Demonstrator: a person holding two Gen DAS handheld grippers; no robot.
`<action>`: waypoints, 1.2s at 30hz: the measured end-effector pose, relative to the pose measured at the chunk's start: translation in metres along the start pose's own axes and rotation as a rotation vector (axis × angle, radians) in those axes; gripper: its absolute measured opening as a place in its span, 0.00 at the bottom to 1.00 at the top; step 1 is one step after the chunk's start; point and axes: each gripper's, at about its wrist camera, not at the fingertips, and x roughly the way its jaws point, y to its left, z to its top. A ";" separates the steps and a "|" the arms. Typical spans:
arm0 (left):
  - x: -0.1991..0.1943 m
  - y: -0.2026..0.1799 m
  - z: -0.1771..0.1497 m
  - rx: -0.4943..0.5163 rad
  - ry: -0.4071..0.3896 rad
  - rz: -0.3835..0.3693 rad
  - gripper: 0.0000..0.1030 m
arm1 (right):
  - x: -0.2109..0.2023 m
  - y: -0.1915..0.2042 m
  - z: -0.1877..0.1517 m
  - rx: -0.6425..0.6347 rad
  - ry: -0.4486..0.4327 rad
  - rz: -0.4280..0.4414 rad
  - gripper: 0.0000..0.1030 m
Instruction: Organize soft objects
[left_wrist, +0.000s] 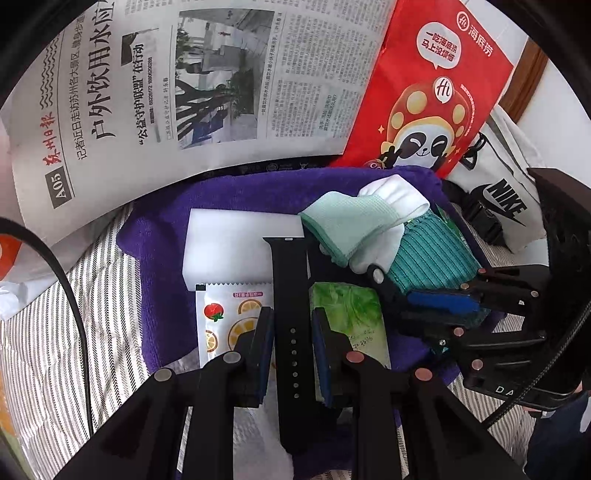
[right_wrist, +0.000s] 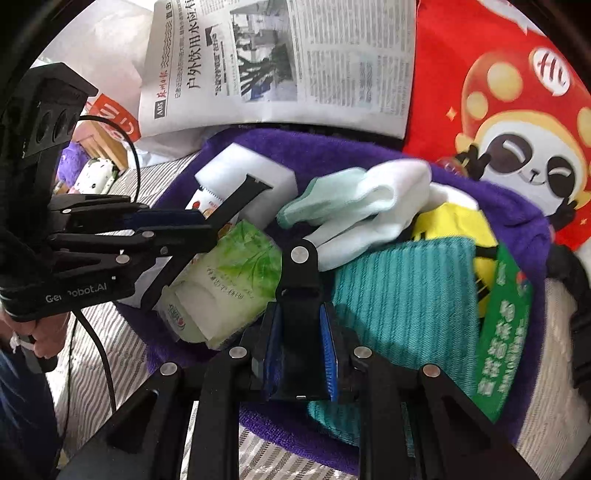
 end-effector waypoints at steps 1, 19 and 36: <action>0.001 0.000 0.000 0.000 0.002 -0.002 0.20 | 0.001 -0.001 -0.001 0.002 -0.001 0.005 0.21; -0.029 0.006 -0.015 -0.030 -0.016 0.026 0.41 | -0.027 -0.017 -0.011 0.060 -0.059 0.057 0.42; -0.118 -0.042 -0.056 -0.054 -0.160 0.089 0.80 | -0.122 0.018 -0.059 0.214 -0.201 -0.042 0.87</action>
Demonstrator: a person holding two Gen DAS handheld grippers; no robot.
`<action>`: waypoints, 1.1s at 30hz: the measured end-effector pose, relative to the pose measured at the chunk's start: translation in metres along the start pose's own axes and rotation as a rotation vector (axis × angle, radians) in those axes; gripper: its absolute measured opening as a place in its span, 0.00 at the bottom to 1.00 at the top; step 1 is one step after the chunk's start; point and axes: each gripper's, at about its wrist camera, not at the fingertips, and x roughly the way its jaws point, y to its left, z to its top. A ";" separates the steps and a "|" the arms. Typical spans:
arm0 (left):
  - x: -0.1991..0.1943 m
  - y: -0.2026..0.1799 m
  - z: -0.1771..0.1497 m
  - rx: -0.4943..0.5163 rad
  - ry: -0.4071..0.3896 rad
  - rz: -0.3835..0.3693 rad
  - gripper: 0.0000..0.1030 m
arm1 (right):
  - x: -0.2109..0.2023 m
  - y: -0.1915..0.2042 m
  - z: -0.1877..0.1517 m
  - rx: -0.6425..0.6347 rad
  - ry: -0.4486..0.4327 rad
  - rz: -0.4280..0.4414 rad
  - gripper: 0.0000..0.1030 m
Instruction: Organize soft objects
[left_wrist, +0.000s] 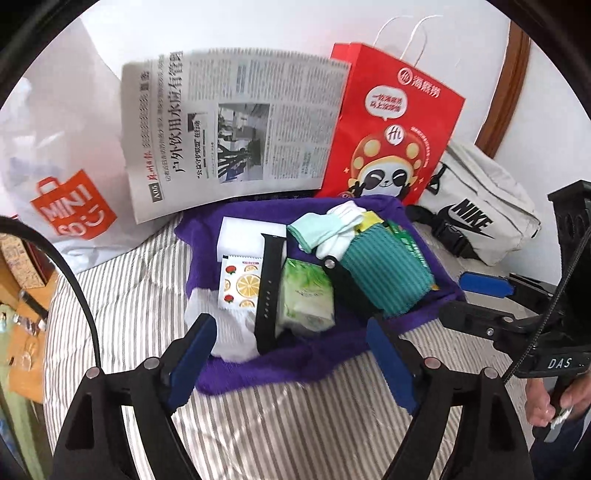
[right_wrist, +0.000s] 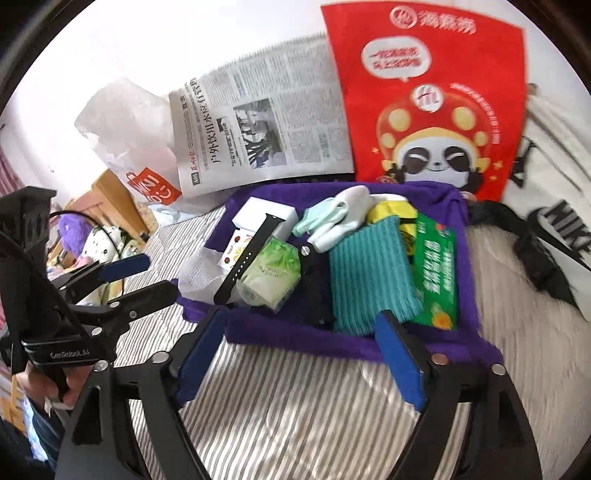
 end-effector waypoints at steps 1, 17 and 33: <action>-0.005 -0.002 -0.004 -0.007 0.001 0.006 0.81 | -0.007 0.001 -0.004 0.013 -0.002 -0.028 0.91; -0.062 -0.033 -0.076 -0.083 0.029 0.068 0.83 | -0.084 0.019 -0.065 0.102 -0.067 -0.287 1.00; -0.103 -0.068 -0.101 -0.054 -0.025 0.091 0.83 | -0.124 0.016 -0.116 0.102 -0.095 -0.352 1.00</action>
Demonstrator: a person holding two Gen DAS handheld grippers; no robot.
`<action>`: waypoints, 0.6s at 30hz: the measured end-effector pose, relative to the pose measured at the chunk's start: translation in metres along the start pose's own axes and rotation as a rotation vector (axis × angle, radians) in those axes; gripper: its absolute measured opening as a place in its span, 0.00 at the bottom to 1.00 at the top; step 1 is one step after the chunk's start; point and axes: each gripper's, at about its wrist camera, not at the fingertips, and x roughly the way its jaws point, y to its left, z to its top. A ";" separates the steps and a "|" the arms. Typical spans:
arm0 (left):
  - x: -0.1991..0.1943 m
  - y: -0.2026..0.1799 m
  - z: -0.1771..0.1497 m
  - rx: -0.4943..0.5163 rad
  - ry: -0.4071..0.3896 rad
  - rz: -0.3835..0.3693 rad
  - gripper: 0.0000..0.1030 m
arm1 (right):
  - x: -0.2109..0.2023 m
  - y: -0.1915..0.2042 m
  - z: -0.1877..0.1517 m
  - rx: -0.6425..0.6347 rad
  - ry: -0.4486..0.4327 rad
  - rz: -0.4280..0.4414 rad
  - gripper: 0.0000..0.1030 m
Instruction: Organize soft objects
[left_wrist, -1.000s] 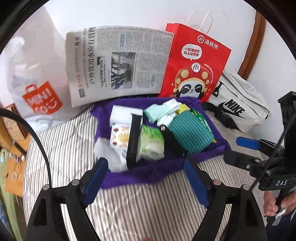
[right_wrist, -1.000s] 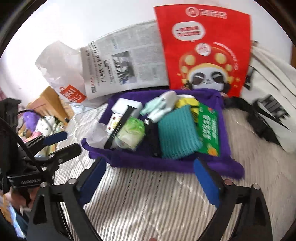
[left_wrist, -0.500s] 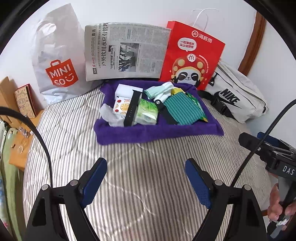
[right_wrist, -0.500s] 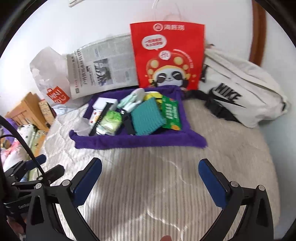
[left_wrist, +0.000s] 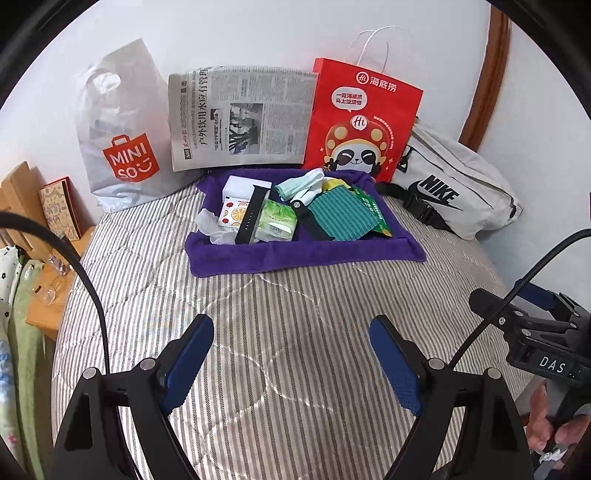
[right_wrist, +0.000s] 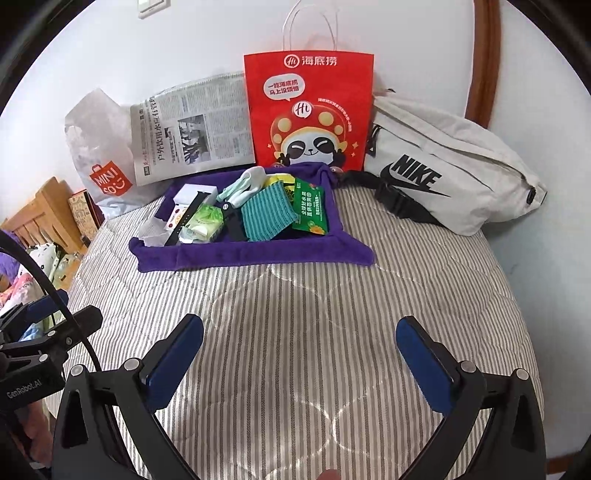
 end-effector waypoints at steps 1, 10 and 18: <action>-0.001 -0.001 -0.001 0.002 0.000 0.004 0.83 | -0.002 0.000 -0.001 0.002 -0.003 0.002 1.00; -0.006 -0.002 -0.007 0.002 0.002 0.006 0.83 | -0.013 0.005 -0.006 -0.017 -0.020 -0.002 1.00; -0.008 0.000 -0.012 -0.001 0.007 0.006 0.83 | -0.017 0.013 -0.009 -0.036 -0.024 0.006 1.00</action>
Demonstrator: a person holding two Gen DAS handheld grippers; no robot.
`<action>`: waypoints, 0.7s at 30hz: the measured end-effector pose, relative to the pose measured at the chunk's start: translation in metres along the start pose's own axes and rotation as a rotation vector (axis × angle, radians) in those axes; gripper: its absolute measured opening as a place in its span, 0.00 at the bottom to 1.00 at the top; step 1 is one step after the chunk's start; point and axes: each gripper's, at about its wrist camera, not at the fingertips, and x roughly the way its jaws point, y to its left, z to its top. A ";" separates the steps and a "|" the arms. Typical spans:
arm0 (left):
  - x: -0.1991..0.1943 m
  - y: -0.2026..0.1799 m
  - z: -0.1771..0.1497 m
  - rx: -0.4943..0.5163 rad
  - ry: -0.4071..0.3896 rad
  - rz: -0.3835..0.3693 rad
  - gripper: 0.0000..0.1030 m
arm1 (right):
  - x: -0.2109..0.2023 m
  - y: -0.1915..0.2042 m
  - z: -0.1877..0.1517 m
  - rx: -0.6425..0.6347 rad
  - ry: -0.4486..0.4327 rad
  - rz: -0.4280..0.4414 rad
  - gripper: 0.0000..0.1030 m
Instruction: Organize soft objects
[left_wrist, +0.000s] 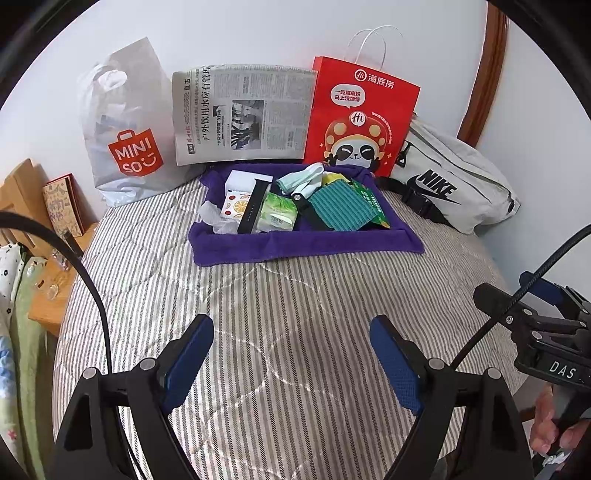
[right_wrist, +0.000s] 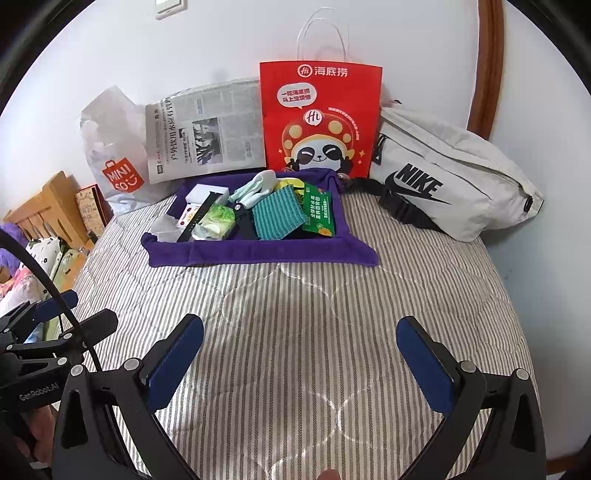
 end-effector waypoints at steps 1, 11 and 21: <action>0.000 0.001 0.000 -0.003 0.000 0.000 0.83 | 0.000 0.000 0.000 0.001 0.000 0.004 1.00; -0.003 0.002 -0.002 -0.006 -0.003 0.007 0.83 | 0.000 0.003 -0.002 -0.005 0.004 -0.006 1.00; -0.004 0.000 -0.004 0.006 -0.001 0.005 0.83 | 0.001 0.006 -0.002 -0.007 0.005 0.011 1.00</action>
